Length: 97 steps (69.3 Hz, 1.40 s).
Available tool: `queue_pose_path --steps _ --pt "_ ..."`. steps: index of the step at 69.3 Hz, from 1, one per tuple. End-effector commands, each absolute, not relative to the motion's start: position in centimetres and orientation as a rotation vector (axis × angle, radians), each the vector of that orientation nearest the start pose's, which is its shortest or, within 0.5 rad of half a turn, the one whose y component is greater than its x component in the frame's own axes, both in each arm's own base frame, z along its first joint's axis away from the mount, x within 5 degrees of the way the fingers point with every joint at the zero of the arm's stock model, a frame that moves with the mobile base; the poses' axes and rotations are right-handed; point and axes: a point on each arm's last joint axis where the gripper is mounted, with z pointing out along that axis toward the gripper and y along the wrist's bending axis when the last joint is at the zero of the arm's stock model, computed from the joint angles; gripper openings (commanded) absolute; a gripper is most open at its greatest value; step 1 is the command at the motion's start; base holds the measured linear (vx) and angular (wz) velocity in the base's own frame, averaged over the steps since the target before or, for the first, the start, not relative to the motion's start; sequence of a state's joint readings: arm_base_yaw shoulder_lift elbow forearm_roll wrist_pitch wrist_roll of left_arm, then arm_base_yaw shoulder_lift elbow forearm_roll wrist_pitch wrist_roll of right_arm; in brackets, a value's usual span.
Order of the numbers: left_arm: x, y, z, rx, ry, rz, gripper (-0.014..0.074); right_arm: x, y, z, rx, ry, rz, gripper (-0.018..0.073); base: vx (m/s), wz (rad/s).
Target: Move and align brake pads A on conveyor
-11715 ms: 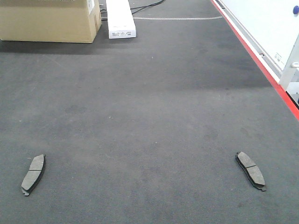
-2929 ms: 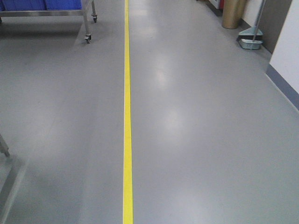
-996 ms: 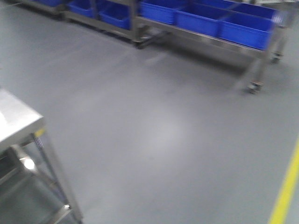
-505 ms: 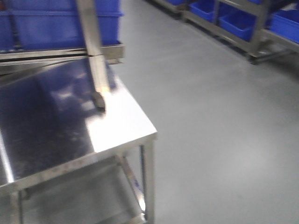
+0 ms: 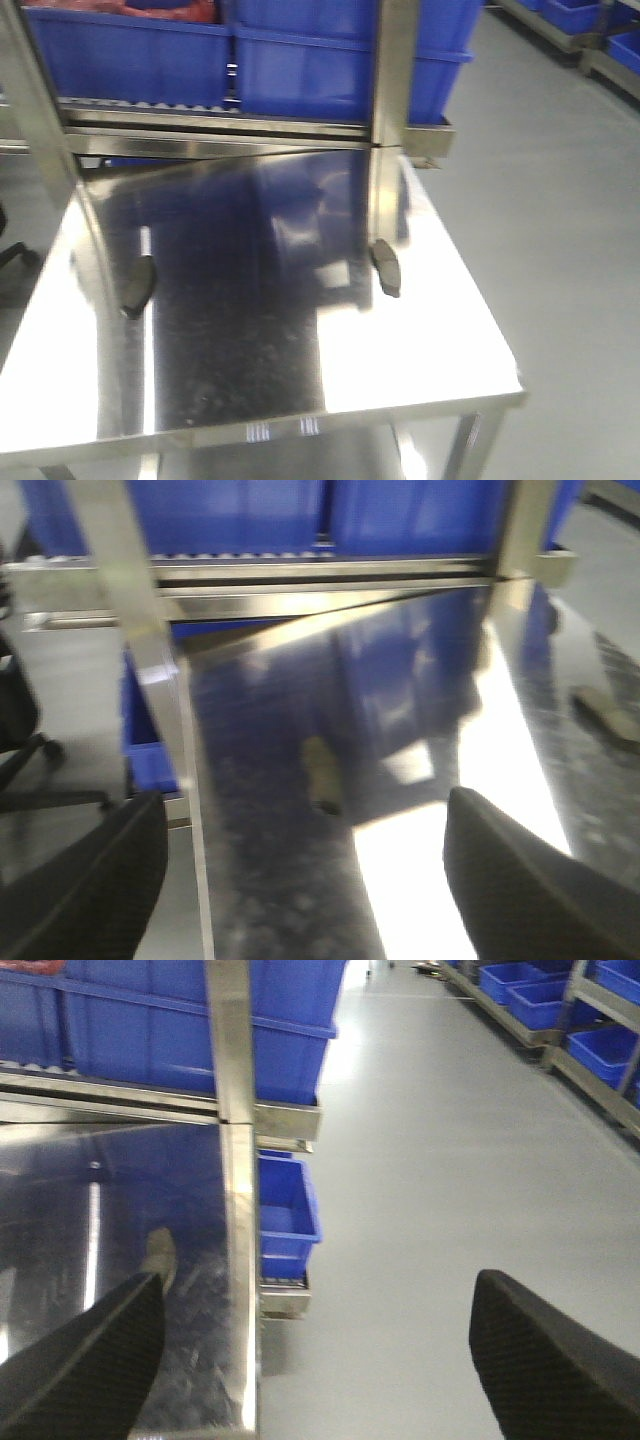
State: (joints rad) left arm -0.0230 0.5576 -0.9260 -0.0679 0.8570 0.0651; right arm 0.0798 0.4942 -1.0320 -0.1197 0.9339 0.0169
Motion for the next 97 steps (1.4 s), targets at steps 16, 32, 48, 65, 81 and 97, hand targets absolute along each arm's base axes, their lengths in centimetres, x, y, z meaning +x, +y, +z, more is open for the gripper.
queue_pose_path --steps 16,32,48,65,81,97 --pt "8.13 -0.71 41.26 0.072 1.881 -0.062 0.0535 4.89 -0.54 44.12 -0.062 1.789 -0.087 0.0592 0.20 0.41" --pt "8.13 -0.71 41.26 0.072 1.881 -0.062 0.0535 4.89 -0.54 44.12 -0.062 1.789 -0.087 0.0592 0.18 0.17" --pt "8.13 -0.71 41.26 0.072 1.881 -0.062 0.0535 4.89 -0.52 44.11 -0.062 1.789 -0.083 0.0592 0.14 0.00" --pt "8.13 -0.71 41.26 0.072 1.881 -0.062 0.0535 4.89 -0.52 44.11 -0.062 1.789 -0.083 0.0592 0.06 0.00" --pt "8.13 -0.71 41.26 0.072 1.881 -0.062 0.0535 4.89 -0.52 44.11 -0.062 1.789 -0.083 0.0592 0.00 0.00" --pt "8.13 -0.71 41.26 0.072 1.881 -0.062 0.0535 4.89 -0.52 44.13 -0.062 1.788 -0.083 0.0592 0.00 0.00"
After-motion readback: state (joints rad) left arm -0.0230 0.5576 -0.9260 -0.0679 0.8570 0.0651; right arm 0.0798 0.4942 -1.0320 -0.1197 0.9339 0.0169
